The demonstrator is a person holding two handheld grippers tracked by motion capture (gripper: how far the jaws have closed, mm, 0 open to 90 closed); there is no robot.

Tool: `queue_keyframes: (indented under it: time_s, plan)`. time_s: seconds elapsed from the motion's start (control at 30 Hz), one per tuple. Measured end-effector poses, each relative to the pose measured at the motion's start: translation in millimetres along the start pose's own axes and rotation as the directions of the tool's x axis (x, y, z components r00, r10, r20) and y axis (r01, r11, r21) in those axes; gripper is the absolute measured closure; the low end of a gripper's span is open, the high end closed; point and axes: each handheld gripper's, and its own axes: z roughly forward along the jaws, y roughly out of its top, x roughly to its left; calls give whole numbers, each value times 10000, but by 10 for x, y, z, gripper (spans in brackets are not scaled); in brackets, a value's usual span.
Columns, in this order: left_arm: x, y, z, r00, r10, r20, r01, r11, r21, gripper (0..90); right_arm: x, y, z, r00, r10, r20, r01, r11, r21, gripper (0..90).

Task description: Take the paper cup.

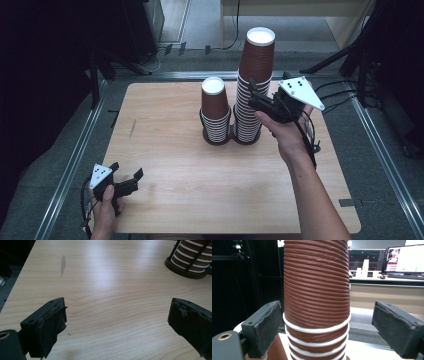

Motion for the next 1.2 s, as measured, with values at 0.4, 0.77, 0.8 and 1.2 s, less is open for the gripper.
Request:
queue_keyframes:
  time_s: [0.4,0.77,0.8,1.2]
  plan:
    - [6,1,-2,10000,-18,53,18,10000,7,21,116,87,260,9997,-232,-14,232,9996,147,31]
    - [9,1,-1,10000,-43,85,43,10000,-21,21,157,118,483,9993,-104,352,90,9992,386,31]
    - [9,1,-1,10000,-43,85,43,10000,-21,21,152,115,498,9993,-53,368,37,9991,429,31]
    - [15,0,-3,9999,-71,112,71,10000,-51,21,158,119,576,9984,107,554,-147,9973,721,88]
